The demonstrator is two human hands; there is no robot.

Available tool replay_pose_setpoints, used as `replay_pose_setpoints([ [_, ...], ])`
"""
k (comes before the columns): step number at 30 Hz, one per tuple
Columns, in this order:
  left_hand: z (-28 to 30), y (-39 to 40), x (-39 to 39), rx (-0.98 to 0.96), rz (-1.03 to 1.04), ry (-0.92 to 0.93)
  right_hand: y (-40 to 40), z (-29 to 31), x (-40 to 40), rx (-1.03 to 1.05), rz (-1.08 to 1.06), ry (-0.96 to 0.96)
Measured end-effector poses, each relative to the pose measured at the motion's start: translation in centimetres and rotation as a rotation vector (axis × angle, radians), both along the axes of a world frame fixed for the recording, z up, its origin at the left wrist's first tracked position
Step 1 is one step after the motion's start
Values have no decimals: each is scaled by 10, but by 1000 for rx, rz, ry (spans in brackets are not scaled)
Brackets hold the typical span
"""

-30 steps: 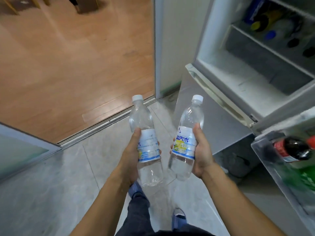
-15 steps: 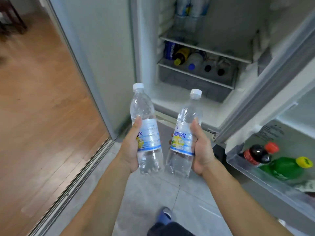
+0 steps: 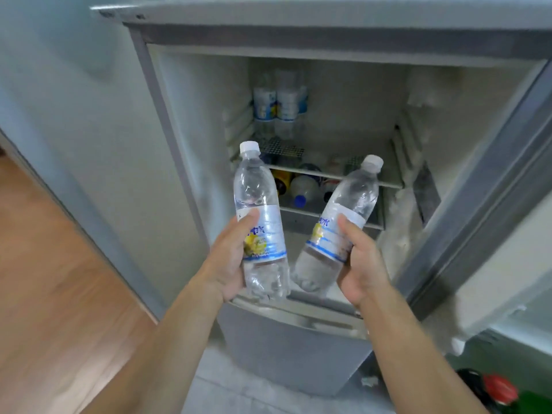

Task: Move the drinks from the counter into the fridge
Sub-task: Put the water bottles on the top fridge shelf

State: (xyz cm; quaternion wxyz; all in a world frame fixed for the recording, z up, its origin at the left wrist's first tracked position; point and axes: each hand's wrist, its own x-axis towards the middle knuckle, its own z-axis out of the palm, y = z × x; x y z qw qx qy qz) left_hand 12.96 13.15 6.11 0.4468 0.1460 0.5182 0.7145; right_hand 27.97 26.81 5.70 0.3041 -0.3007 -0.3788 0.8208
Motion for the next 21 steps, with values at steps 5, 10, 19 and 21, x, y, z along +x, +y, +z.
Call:
replay_pose_setpoints([
  [5, 25, 58, -39, 79, 105, 174, 34, 19, -38, 128, -196, 22],
  [10, 43, 135, -79, 153, 151, 310, 75, 41, -85, 328, -364, 23],
  [19, 63, 261, -136, 87, 128, 732, 171, 74, -147, 677, -546, -165],
  [21, 65, 281, -141, 79, 128, 806, 188, 69, -155, 724, -559, -210],
])
